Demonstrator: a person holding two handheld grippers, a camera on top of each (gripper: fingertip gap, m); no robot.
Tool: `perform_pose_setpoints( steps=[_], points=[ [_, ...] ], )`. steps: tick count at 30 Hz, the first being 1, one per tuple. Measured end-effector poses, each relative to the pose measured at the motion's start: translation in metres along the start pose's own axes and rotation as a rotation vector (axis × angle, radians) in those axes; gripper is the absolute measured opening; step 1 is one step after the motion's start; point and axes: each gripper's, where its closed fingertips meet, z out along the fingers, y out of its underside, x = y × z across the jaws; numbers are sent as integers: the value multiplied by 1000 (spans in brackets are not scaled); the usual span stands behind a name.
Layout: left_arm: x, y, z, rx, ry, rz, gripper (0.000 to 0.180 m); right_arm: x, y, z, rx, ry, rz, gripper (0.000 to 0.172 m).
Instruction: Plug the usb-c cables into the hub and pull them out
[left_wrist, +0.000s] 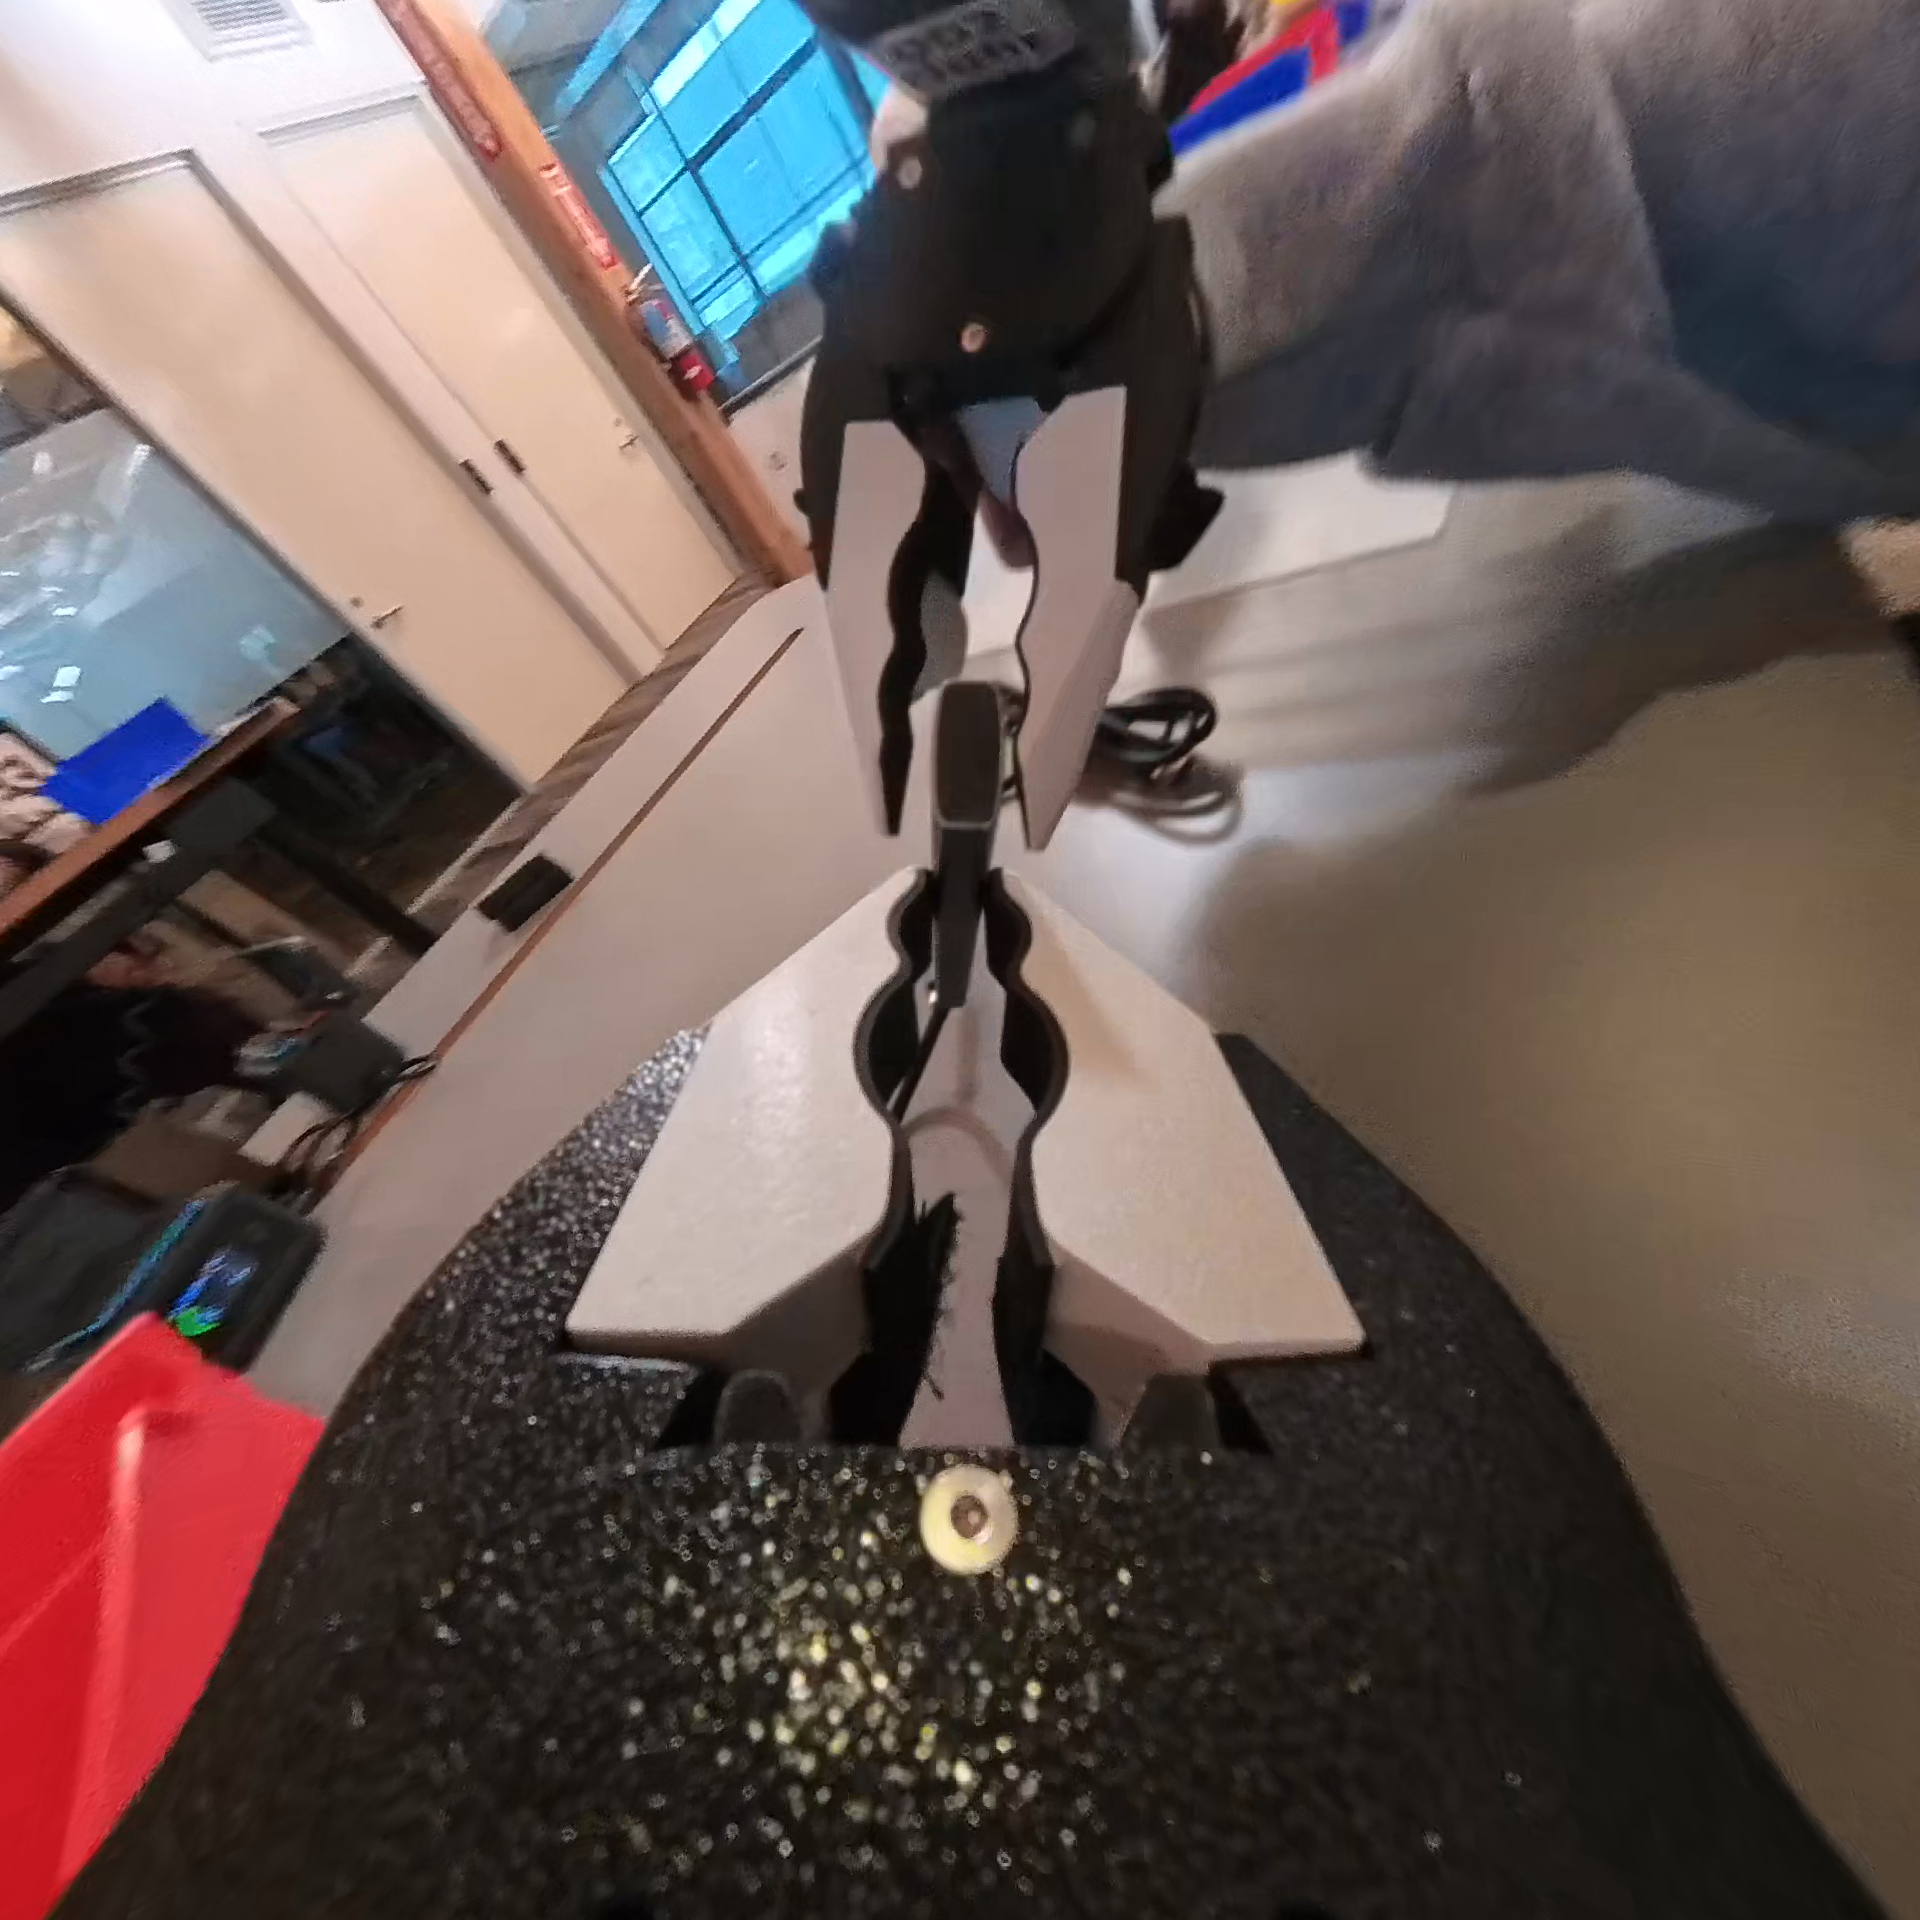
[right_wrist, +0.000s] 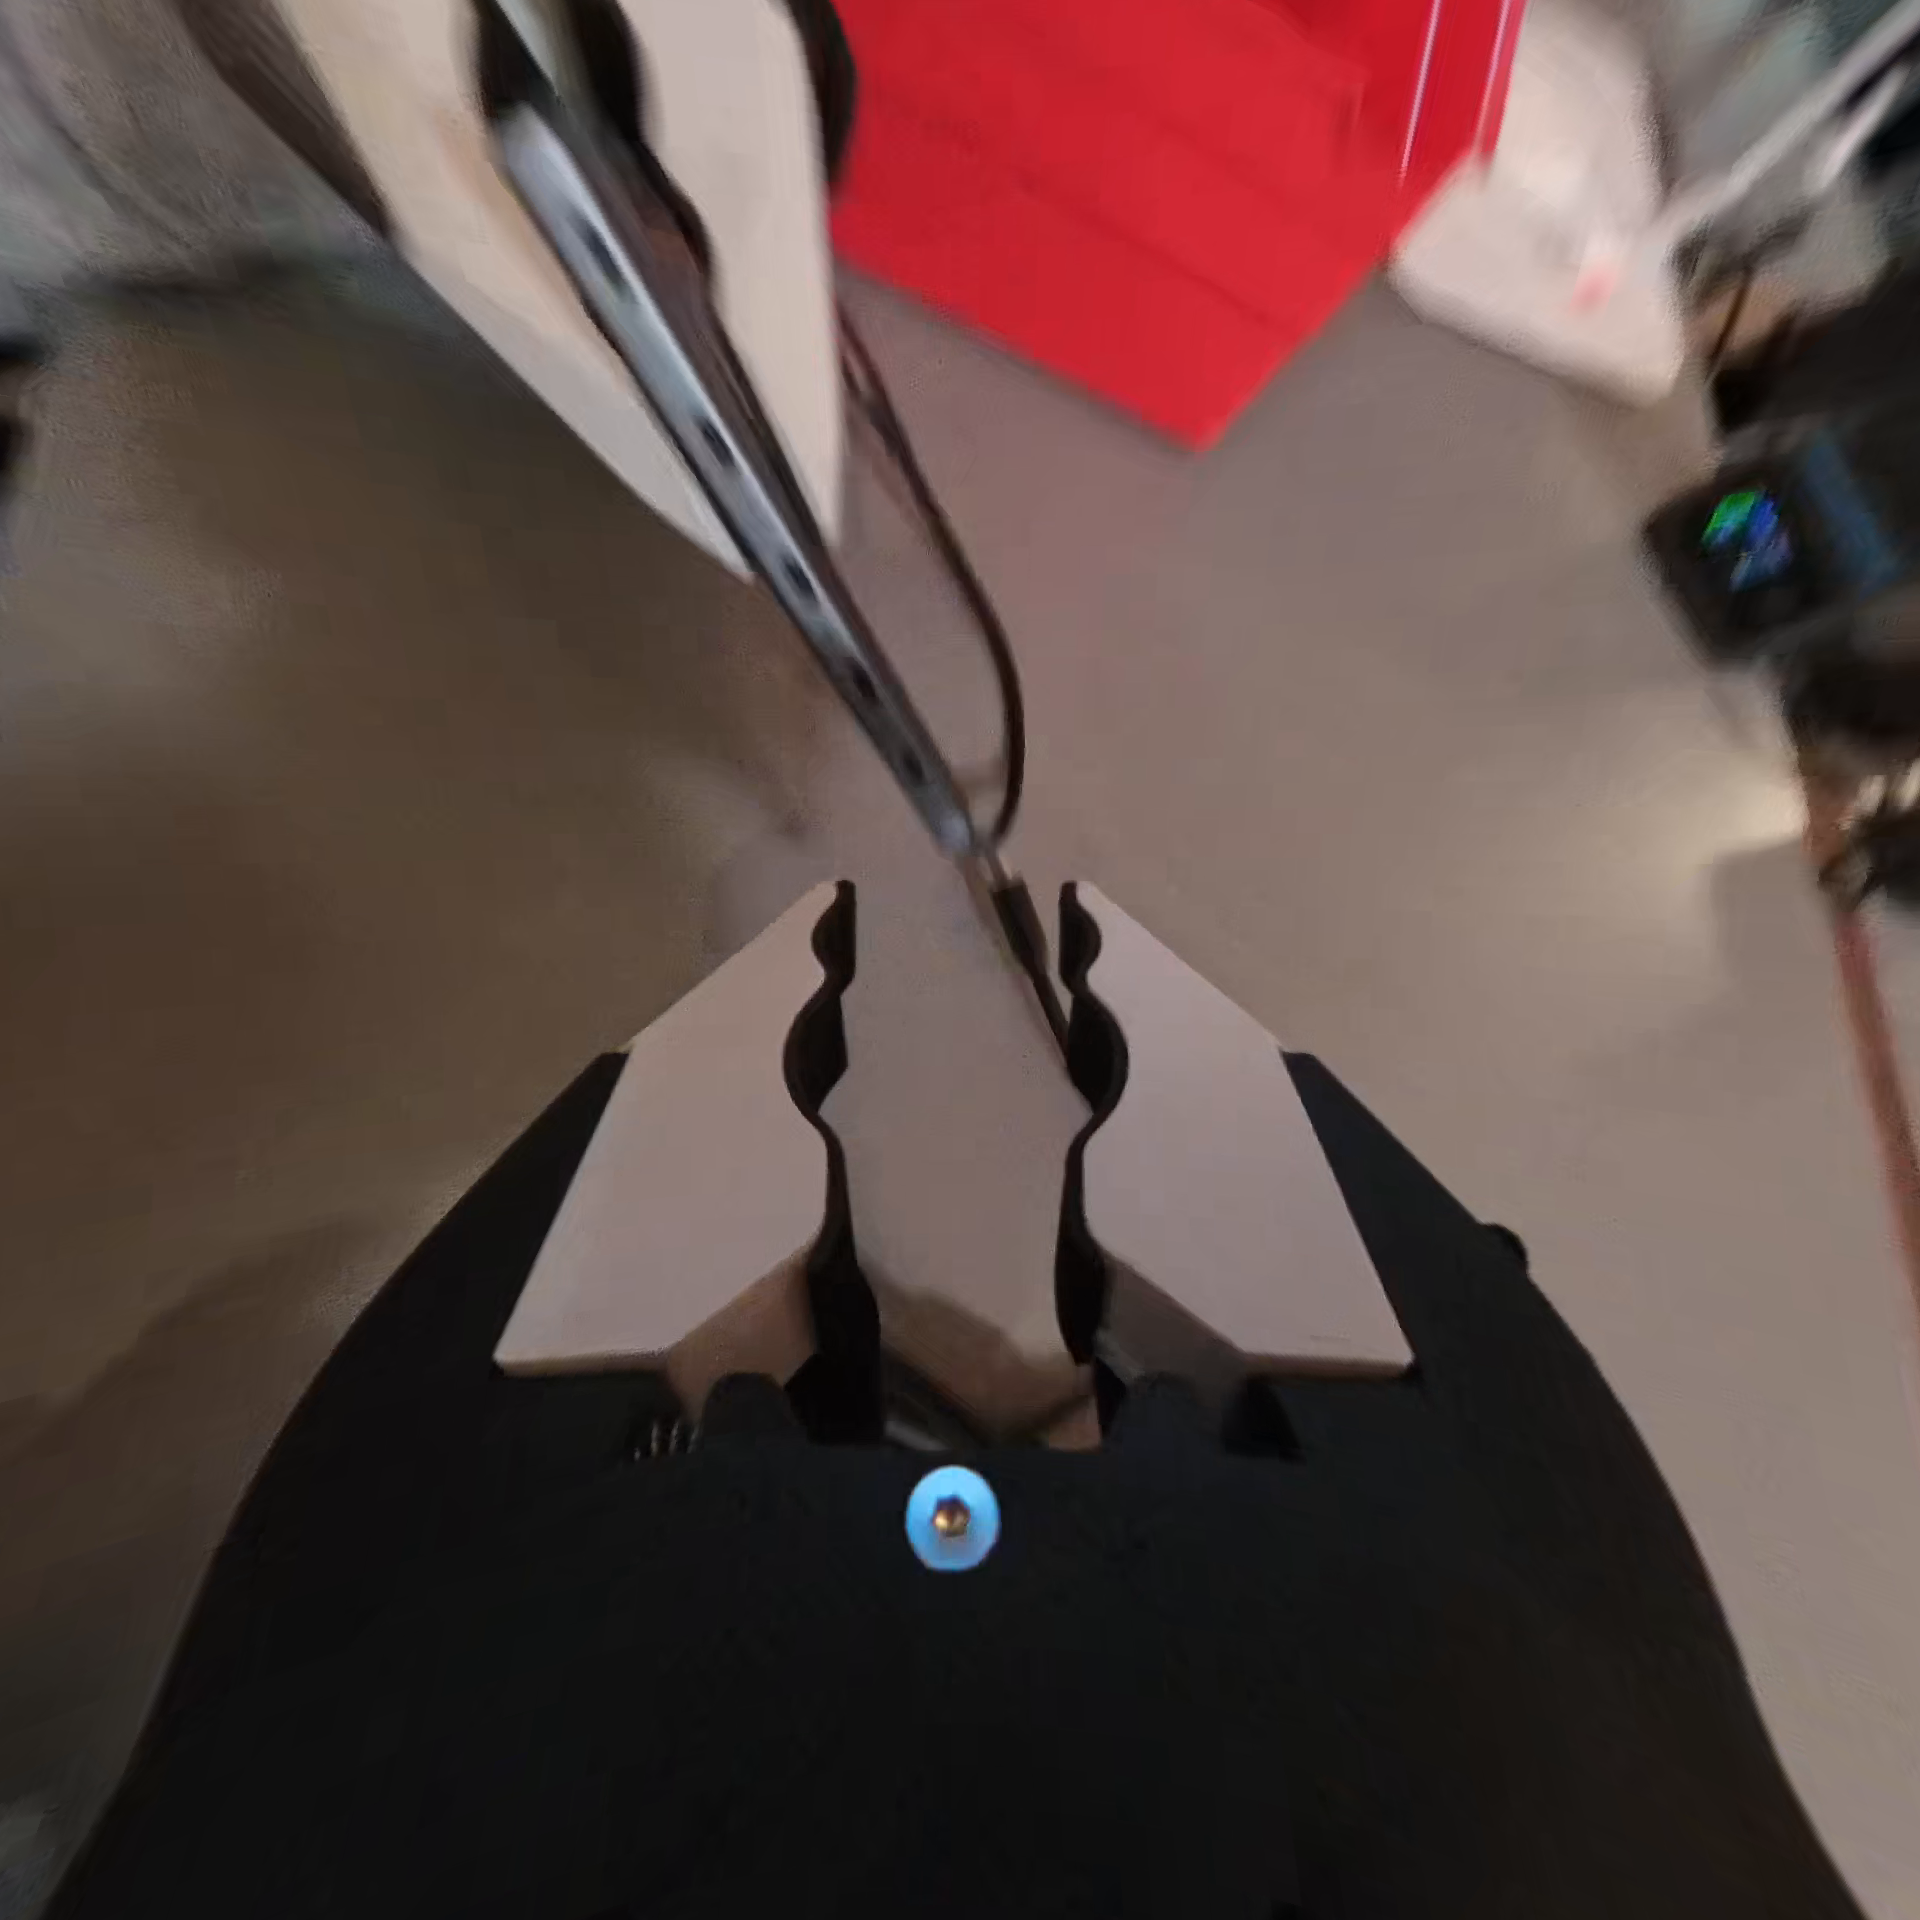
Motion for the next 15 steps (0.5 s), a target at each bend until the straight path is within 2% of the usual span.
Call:
perform_pose_setpoints(
  steps=[2,5,8,9,10,11,15],
  points=[
    [-2,10,-3,-71,-53,95,8,14,22,4,-138,44,-25,37],
    [-2,21,-3,-145,-89,197,8,20,35,17,-224,43,-52,35],
    [-5,21,-2,-150,-102,176,8,25,51,29,-306,48,-63,29],
    [-7,22,-2,-152,-116,161,8,26,55,32,-324,53,-64,23],
    [-10,22,-3,-154,-127,141,8,27,58,34,-330,66,-65,7],
    [-13,22,-3,-150,-144,119,8,29,59,36,-330,95,-69,4],
    [-26,20,-6,-131,-204,28,8,43,31,22,-274,312,-108,1]
  ],
)
